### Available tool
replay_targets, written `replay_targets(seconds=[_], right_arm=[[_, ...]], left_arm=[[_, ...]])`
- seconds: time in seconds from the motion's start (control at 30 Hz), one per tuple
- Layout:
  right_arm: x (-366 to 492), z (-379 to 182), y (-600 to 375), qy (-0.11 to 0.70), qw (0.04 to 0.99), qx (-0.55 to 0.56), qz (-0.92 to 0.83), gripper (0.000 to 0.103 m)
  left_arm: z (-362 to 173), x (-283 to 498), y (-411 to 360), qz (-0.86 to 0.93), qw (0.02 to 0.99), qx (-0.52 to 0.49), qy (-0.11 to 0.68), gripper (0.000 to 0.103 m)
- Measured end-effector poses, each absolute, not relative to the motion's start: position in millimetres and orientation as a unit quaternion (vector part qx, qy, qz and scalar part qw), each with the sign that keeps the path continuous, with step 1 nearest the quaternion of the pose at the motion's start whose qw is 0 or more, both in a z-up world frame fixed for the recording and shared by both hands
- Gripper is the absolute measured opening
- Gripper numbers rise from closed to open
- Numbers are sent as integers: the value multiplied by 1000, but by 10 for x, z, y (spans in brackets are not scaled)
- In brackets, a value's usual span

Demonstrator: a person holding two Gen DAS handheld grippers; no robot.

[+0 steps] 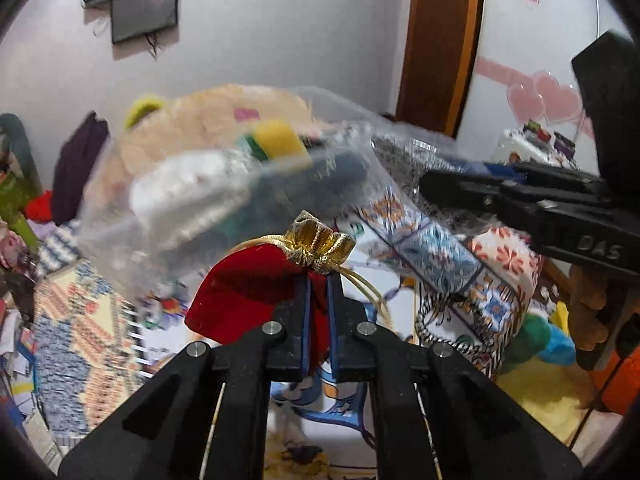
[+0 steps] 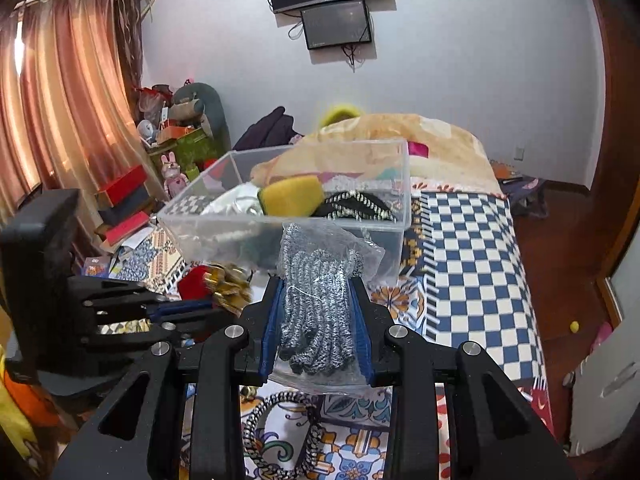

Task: Organize soft objects
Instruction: 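Carry the pouch and steel-wool bag into the clear box while both tools open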

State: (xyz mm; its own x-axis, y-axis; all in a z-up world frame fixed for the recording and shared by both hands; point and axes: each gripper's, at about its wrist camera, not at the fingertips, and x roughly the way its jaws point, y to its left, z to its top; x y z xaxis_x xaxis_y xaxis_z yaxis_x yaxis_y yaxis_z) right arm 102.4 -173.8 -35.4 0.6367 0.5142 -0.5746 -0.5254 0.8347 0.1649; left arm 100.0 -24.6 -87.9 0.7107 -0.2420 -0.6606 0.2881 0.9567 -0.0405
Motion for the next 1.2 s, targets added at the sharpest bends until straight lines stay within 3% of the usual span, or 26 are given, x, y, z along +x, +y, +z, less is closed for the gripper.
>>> replay_targets(seconds=[0.6, 0.8, 1.2], right_arm=[[1381, 137, -1570, 243, 930, -4, 275, 30], [1579, 70, -1491, 256, 929, -1, 268, 30], [1885, -333, -1360, 324, 910, -25, 256, 30]], left_arm=[[-70, 1301, 87, -85, 970, 8, 229, 6], [-74, 1602, 260, -73, 967, -22, 243, 6], [-583, 2092, 296, -71, 939, -29, 334, 7]])
